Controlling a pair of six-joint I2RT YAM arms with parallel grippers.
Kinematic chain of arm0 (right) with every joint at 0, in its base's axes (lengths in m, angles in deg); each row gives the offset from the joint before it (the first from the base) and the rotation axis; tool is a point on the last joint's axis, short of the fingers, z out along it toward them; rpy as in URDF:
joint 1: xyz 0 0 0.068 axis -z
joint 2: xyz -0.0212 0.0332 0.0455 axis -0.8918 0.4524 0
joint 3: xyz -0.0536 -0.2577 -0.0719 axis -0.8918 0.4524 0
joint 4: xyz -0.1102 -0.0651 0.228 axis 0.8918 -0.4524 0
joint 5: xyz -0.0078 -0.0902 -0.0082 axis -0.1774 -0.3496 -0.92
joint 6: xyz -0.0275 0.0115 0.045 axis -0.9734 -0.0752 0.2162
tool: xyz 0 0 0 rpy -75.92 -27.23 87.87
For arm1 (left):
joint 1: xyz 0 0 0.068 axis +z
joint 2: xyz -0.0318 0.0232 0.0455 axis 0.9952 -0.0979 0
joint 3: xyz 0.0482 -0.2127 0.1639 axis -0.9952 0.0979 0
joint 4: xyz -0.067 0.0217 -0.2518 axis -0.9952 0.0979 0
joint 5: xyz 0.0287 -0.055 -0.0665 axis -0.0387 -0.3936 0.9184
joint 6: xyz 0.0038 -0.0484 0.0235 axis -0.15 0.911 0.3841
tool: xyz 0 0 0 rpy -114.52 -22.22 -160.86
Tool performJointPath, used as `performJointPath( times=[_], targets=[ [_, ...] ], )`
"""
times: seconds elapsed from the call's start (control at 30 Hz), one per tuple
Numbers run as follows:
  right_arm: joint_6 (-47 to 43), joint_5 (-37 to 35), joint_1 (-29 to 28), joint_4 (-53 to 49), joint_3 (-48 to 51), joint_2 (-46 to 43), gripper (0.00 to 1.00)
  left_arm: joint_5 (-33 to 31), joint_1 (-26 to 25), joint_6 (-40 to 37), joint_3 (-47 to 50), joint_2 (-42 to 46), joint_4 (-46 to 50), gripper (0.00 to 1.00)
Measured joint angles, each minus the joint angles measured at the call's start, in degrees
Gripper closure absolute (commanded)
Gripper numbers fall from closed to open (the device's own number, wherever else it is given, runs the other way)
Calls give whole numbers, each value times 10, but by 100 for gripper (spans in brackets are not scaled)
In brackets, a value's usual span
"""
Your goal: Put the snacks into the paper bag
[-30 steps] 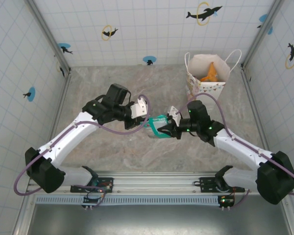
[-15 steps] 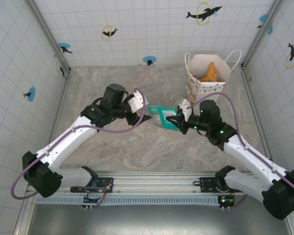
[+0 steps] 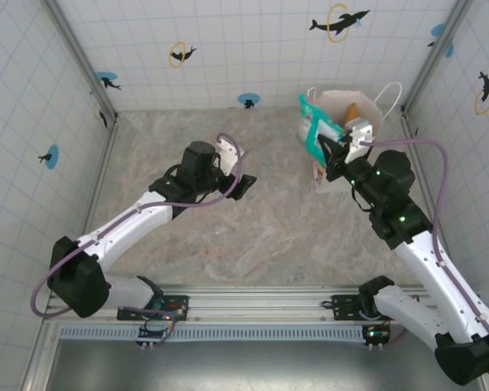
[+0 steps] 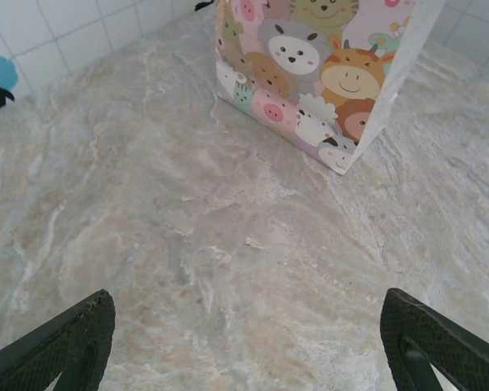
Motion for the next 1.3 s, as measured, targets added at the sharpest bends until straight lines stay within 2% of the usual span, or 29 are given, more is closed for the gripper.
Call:
performJointPath(
  times=[0.2, 0.33, 0.73, 1.17, 1.23, 1.3],
  targets=[
    [2, -96, 22, 12, -33, 17, 90, 0, 0, 27, 0, -11, -12, 14],
    [10, -117, 49, 27, -37, 50, 90, 0, 0, 30, 0, -11, -14, 14],
    [38, -82, 113, 72, -70, 192, 90, 0, 0, 30, 0, -11, -15, 14],
    [87, -29, 161, 137, -105, 291, 89, 0, 0, 29, 0, -11, -15, 14],
    [92, -23, 164, 138, -105, 302, 82, -2, 0, 29, 0, -11, -15, 14],
    [101, -18, 168, 139, -105, 310, 64, -2, 0, 29, 0, -11, -15, 14]
  ],
)
